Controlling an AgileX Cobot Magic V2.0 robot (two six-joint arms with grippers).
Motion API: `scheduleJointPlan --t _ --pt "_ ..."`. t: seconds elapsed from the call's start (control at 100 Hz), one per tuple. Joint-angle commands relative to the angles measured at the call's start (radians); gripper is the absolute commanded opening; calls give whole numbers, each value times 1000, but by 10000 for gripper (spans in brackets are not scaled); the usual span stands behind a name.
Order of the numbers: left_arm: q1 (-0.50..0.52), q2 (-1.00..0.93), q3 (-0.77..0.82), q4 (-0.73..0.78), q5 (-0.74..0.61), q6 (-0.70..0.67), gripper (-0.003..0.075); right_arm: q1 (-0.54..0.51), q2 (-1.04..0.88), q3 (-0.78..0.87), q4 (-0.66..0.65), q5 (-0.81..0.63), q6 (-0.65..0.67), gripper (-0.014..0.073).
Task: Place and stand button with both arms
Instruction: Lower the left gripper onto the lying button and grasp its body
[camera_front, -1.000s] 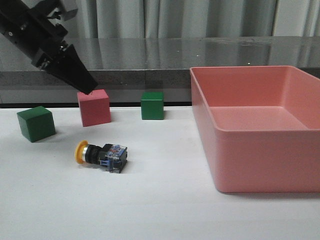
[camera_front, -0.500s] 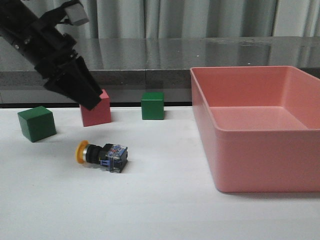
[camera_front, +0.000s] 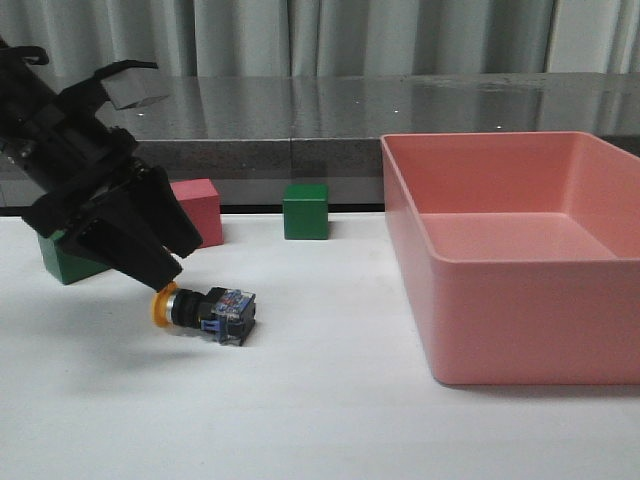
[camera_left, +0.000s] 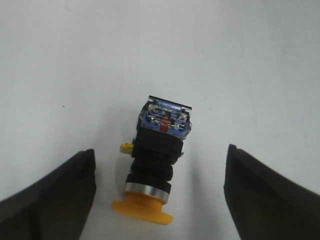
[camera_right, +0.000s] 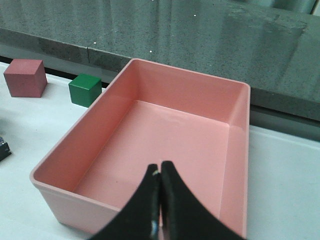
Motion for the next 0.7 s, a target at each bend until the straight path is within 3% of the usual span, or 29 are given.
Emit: scheduleJointPlan --t 0.0,0.69 --pt "3 -66 3 -77 45 53 503 -4 1 -26 12 -77 -4 -62" --pt "3 -36 152 -200 -181 247 479 -4 1 -26 12 -77 -4 -62"
